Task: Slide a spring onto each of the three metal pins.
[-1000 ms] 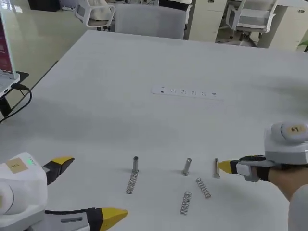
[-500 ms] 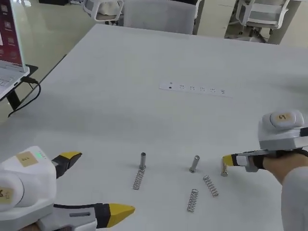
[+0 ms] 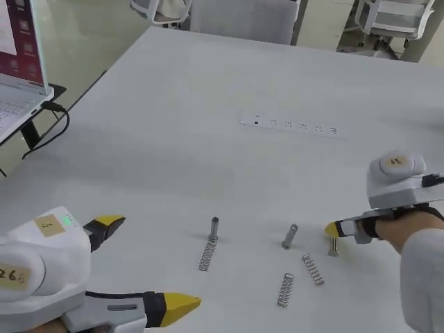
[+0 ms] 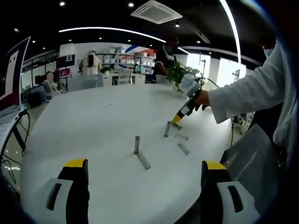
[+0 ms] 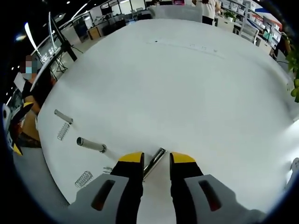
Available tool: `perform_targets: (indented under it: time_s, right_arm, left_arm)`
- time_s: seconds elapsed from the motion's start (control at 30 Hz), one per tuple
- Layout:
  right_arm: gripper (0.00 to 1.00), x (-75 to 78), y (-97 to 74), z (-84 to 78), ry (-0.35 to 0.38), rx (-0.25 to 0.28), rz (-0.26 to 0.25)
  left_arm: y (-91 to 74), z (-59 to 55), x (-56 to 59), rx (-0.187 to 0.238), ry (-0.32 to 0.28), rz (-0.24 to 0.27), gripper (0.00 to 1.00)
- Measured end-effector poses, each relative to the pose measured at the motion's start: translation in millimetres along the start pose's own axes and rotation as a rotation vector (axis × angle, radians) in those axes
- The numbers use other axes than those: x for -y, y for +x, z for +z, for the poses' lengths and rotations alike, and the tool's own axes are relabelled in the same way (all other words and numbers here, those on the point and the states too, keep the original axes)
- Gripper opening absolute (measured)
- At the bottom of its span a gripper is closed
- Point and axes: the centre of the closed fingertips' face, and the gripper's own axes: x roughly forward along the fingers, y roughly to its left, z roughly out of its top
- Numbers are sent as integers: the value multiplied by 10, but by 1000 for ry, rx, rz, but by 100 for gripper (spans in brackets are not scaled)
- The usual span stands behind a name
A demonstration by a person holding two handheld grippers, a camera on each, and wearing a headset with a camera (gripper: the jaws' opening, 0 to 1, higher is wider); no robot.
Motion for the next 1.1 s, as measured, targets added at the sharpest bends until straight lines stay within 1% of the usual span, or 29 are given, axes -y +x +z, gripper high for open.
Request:
perform_targets:
  time_s: [0.03, 0.07, 0.1, 0.23, 0.33, 0.37, 0.5, 0.6, 0.63, 0.7, 0.83, 0.9, 1.03, 1.1]
  right_arm:
    - [19, 4, 19, -21, -18, -20, -5]
    - [18, 9, 33, -19, -13, -22, -14]
    - [17, 4, 44, -16, -33, -25, -8]
    - [17, 9, 77, -11, -57, -38, -16]
    - [17, 30, 95, -18, -64, -51, -20]
    - [15, 46, 88, -17, -64, -54, -27]
    - [12, 74, 108, -6, -63, -70, -29]
    - [11, 86, 122, -3, -73, -77, -35]
    - [10, 86, 126, -3, -88, -81, -37]
    - [9, 92, 128, -4, -105, -80, -43]
    - [7, 105, 128, 0, -110, -71, -53]
    - [6, 116, 128, 2, -96, -64, -58]
    - [5, 120, 121, -10, -64, -59, -45]
    - [5, 118, 107, -19, -60, -55, -42]
  left_arm:
    - [2, -5, 1, -3, 0, -2, 98]
    - [2, -9, 2, -5, 1, -3, 98]
    - [2, -9, 2, -6, 4, -3, 98]
    - [-7, 6, -7, -5, 7, 1, 98]
    - [-12, 8, -14, -6, 5, 3, 98]
    - [-10, 5, -16, -7, 7, 3, 98]
    - [-5, -8, -16, -12, 8, 2, 98]
    - [0, -13, -14, -16, 11, 1, 98]
    - [2, -14, -13, -19, 12, 1, 98]
    - [2, -9, -13, -20, 14, 2, 98]
    - [5, -19, -26, -27, 19, 4, 98]
    - [3, -28, -26, -33, 21, 2, 98]
    - [-6, -31, -28, -38, 29, 4, 98]
    - [-12, -33, -28, -40, 32, 5, 98]
